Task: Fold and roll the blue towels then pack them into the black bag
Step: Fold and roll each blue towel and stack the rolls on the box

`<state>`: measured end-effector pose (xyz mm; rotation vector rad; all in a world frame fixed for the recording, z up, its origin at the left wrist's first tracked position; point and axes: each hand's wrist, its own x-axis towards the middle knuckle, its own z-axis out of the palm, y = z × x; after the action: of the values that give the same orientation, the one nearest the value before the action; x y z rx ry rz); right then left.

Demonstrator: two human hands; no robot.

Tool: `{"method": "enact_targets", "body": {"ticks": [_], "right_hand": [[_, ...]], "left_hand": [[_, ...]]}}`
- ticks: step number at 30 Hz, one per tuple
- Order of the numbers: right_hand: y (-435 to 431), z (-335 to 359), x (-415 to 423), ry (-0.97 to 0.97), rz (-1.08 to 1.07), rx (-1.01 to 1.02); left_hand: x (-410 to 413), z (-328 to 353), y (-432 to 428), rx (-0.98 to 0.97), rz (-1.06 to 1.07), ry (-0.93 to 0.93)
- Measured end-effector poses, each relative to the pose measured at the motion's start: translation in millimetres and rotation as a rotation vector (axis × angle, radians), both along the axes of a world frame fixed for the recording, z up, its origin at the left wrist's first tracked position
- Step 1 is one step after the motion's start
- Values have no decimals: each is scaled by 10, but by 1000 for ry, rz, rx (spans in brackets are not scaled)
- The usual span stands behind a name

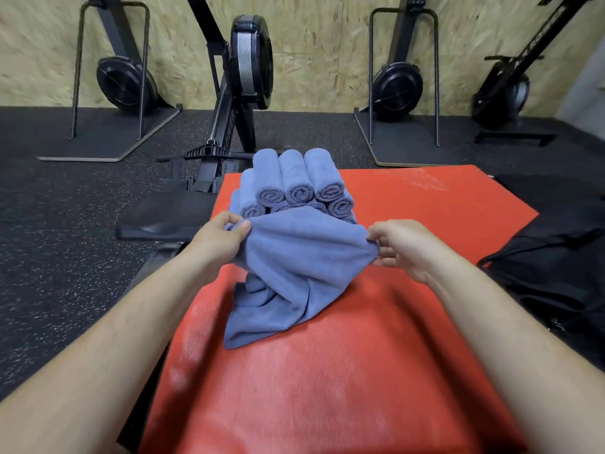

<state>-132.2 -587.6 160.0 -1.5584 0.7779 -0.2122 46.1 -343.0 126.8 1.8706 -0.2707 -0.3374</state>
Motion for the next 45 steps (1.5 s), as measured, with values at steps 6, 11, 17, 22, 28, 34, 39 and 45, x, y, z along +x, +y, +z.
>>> {"method": "enact_targets", "body": {"ticks": [6,11,17,22,28,34,39,45], "right_hand": [[-101,12,-111,-62,75,182],[-48,-49,-158,91,167,128],[-25,-87,-169,-271,-57,219],[85,-186,-154,-221,-23,222],[-33,-40,-184,-198,28,154],[-143,391,-323,-344,-8,-91],[-54,873,-355,-419,-57,-244],[67,1687,-336,-433,-114,-436]], "left_hand": [[-76,112,19,-104,17,37],[-85,159,60,-272,68,206],[-76,97,120,-300,52,178],[-113,96,109,-320,70,176],[-80,266,200,-327,144,41],[-308,677,432,-351,168,-179],[-472,1193,485,-440,168,-250],[-483,1869,623,-615,156,-126]]}}
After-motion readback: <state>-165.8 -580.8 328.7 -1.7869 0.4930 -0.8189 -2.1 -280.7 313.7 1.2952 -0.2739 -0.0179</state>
